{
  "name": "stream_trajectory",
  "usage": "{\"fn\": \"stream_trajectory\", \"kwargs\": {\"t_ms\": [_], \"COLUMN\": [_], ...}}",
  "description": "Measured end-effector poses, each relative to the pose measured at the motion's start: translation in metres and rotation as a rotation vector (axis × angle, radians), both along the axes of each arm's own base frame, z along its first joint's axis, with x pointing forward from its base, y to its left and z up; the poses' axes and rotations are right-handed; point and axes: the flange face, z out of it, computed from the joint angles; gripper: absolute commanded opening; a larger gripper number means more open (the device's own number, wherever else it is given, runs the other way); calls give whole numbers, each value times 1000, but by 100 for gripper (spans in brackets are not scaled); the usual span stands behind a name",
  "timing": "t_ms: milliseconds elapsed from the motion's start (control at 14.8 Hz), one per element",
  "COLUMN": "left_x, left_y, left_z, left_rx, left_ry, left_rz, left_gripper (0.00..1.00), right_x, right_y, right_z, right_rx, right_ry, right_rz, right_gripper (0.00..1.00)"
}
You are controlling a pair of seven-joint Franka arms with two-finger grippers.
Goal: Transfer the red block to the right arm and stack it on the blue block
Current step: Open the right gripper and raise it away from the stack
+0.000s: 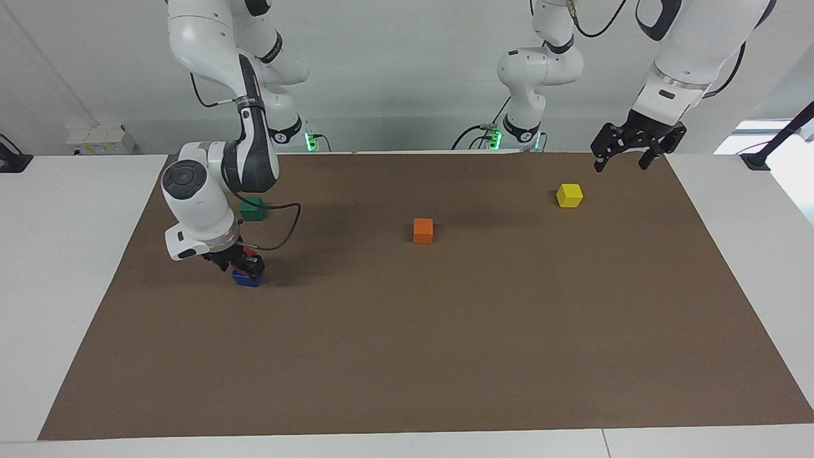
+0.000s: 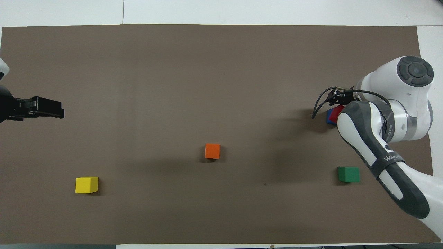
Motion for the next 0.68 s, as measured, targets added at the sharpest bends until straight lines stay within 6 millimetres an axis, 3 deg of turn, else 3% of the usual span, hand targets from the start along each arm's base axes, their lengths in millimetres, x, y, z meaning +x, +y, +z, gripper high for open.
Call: {"fn": "stream_trajectory", "kwargs": {"t_ms": [339, 542, 677], "left_x": [0, 0, 0], "left_y": [0, 0, 0], "left_z": [0, 0, 0], "left_rx": [0, 0, 0], "left_ry": [0, 0, 0], "left_rz": [0, 0, 0], "left_gripper": [100, 100, 100], "right_x": [8, 18, 19], "right_y": [2, 13, 20], "right_z": [13, 40, 72], "right_rx": [2, 41, 52], "right_ry": [-32, -74, -91], "right_rz": [12, 5, 10], "right_gripper": [82, 97, 100]}}
